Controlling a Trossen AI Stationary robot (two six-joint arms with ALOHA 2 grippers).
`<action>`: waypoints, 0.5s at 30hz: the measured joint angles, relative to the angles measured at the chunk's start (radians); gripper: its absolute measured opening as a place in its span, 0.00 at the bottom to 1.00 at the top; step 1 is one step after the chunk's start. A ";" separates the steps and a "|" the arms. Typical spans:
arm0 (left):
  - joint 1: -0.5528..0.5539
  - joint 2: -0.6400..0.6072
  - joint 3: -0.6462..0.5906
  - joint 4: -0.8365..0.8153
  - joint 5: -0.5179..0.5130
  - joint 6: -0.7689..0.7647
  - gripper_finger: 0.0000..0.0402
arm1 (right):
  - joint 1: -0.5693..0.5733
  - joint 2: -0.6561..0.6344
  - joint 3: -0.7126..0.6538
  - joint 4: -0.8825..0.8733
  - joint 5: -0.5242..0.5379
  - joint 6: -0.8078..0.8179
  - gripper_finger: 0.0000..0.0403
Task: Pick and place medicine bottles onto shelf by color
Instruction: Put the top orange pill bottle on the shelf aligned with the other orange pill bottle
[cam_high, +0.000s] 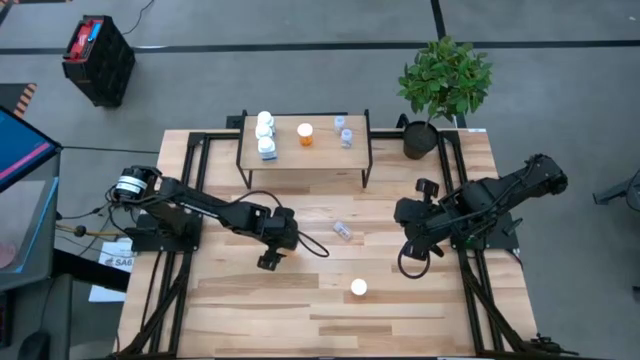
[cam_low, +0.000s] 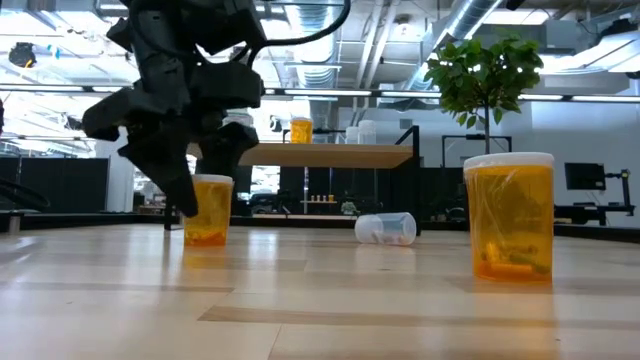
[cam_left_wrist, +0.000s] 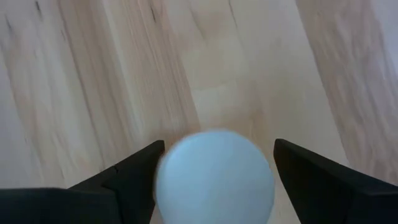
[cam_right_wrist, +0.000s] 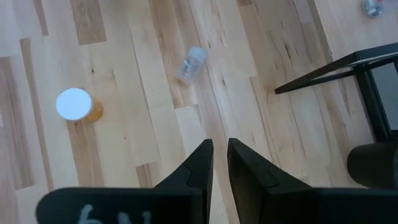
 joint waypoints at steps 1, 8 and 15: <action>0.000 0.000 0.000 -0.011 0.000 0.000 0.71 | 0.000 0.000 0.000 0.000 0.000 0.000 0.17; 0.000 0.000 0.000 -0.015 0.000 0.000 0.70 | 0.000 0.000 0.000 0.000 -0.001 0.000 0.17; 0.000 0.000 0.000 -0.015 -0.001 -0.001 0.63 | 0.000 0.000 0.000 0.000 -0.001 0.000 0.17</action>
